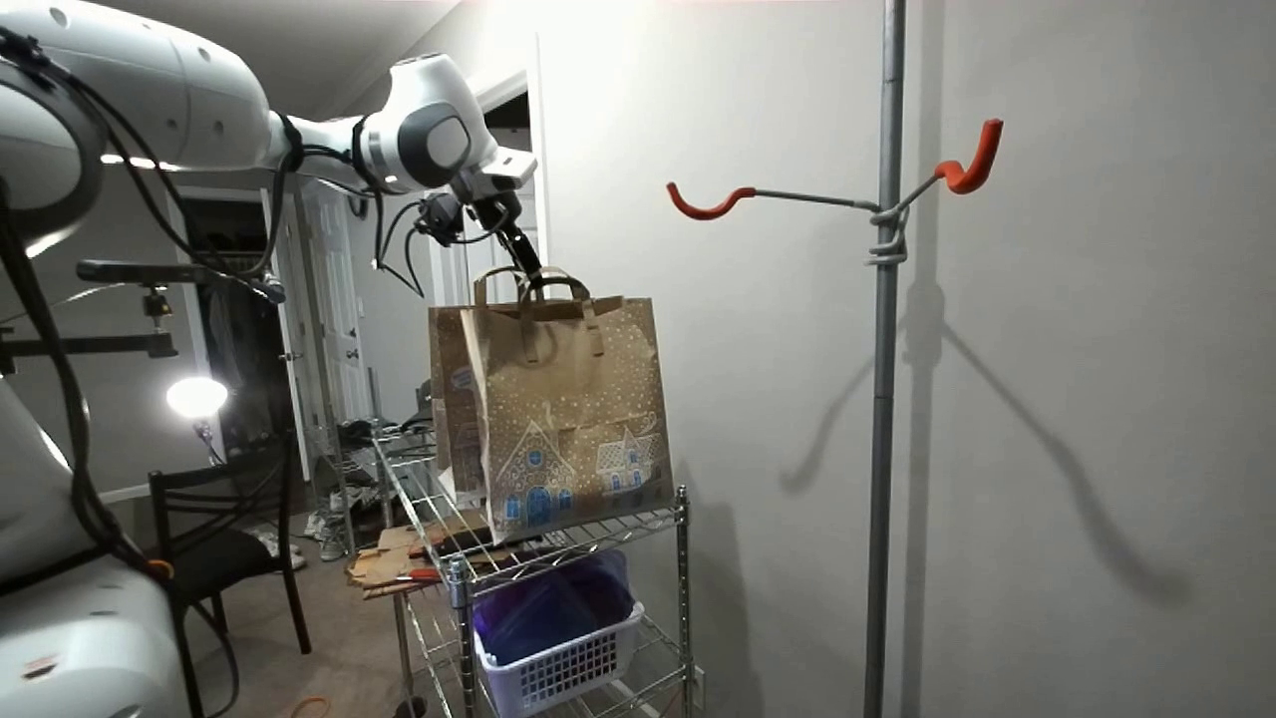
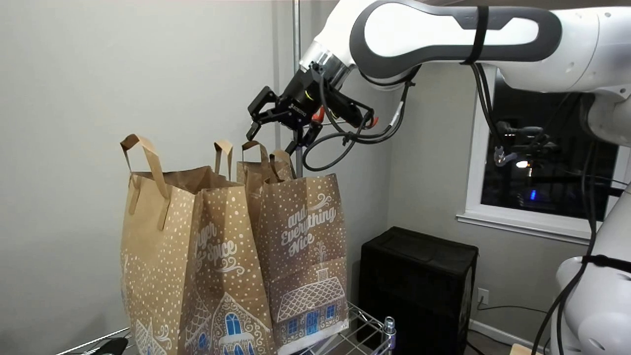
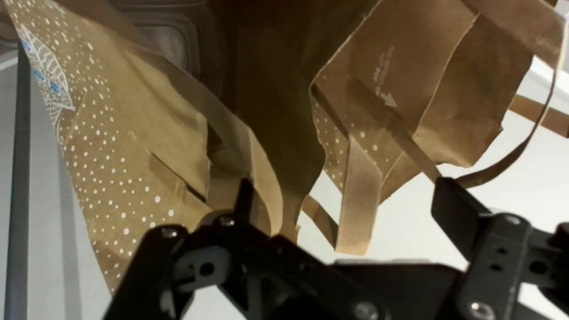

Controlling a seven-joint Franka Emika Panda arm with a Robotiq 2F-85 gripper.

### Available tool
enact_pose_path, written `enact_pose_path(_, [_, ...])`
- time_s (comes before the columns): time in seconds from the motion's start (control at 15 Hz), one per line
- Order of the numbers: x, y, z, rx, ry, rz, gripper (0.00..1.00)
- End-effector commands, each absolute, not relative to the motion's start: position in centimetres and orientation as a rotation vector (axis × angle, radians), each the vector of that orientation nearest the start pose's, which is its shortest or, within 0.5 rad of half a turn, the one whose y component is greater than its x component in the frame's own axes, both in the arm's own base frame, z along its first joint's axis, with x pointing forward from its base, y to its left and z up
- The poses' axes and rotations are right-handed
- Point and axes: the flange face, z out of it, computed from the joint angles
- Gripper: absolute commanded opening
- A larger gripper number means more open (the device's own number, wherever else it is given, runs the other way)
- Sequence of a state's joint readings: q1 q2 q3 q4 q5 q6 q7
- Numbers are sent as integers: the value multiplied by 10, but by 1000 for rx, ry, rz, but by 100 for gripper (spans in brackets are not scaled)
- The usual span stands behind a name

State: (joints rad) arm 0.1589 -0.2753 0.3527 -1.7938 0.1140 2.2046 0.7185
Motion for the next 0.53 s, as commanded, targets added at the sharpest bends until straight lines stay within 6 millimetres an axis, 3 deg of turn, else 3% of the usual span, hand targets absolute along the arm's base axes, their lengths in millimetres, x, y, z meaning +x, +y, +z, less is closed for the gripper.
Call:
enact_pose_path(0.0, [437,293,724,-2633,301,-749,100])
enact_pose_path(0.2, [441,288,720,-2701,304,-803,100])
enact_pose_path(0.27, [441,285,719,-2730,300,-831,75])
enact_pose_path(0.33, [442,283,720,-2748,291,-856,73])
enact_pose_path(0.47, [441,279,724,-2768,279,-895,58])
